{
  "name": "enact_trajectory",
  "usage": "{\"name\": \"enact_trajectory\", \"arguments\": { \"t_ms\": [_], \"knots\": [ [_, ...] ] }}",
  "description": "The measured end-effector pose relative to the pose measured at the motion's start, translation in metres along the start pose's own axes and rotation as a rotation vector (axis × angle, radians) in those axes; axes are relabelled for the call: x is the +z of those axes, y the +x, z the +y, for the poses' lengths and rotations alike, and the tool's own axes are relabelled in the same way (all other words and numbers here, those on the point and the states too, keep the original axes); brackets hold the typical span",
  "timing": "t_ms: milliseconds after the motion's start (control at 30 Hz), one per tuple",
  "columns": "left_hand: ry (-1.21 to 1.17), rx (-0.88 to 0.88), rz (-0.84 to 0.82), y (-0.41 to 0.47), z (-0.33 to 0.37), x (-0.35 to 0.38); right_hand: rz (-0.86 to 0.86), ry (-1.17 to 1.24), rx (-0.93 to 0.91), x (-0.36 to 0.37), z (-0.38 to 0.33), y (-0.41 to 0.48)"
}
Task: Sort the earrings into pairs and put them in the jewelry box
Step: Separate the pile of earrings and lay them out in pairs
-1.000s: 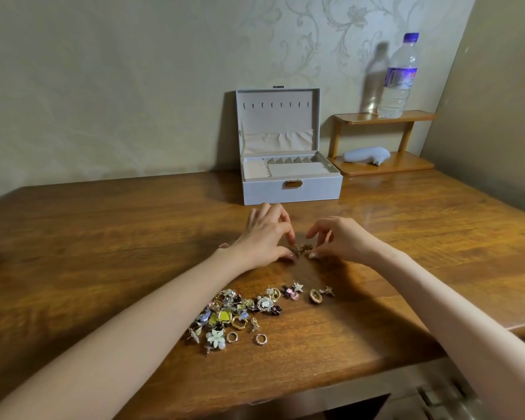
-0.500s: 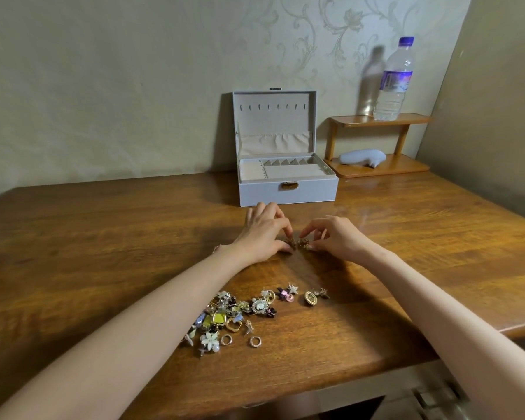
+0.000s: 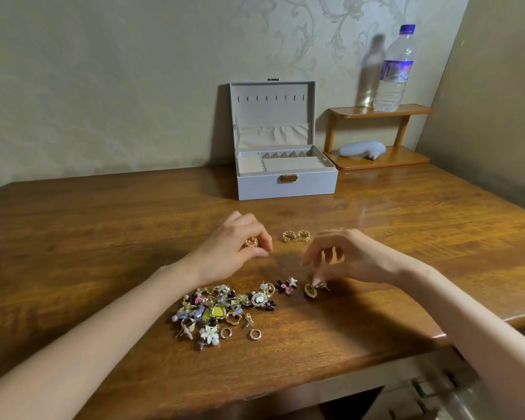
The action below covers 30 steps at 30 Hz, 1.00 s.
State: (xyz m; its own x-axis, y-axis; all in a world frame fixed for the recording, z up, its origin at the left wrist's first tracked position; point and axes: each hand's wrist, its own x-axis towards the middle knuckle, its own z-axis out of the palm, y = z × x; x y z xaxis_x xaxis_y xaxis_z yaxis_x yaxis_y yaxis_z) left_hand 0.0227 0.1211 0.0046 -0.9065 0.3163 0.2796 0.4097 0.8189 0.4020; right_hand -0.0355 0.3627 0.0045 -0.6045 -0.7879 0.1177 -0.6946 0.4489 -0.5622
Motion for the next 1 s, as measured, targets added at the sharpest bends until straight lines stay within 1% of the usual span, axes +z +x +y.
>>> {"name": "enact_trajectory", "arguments": {
  "t_ms": [100, 233, 467, 600, 700, 833, 1000],
  "knots": [
    [-0.077, -0.018, -0.127, -0.017, 0.005, -0.005, -0.023, 0.012, -0.03, 0.01, -0.004, -0.006],
    [-0.167, -0.038, -0.241, -0.023, 0.009, 0.003, -0.005, 0.012, -0.011, 0.021, -0.006, -0.007],
    [-0.275, -0.09, -0.299, -0.03, 0.013, 0.0, 0.002, -0.005, -0.037, 0.024, -0.007, -0.004],
    [-0.298, -0.089, -0.282, -0.036, 0.012, -0.003, 0.037, 0.022, -0.054, 0.023, -0.01, -0.003],
    [-0.284, -0.076, -0.241, -0.039, 0.011, -0.003, 0.084, 0.035, -0.043, 0.025, -0.01, 0.0],
    [-0.322, -0.085, -0.179, -0.041, 0.01, -0.004, 0.117, 0.024, -0.012, 0.026, -0.01, 0.003],
    [-0.257, -0.072, -0.189, -0.042, 0.005, -0.004, 0.11, 0.025, -0.004, 0.025, -0.013, 0.004]
  ]
}}
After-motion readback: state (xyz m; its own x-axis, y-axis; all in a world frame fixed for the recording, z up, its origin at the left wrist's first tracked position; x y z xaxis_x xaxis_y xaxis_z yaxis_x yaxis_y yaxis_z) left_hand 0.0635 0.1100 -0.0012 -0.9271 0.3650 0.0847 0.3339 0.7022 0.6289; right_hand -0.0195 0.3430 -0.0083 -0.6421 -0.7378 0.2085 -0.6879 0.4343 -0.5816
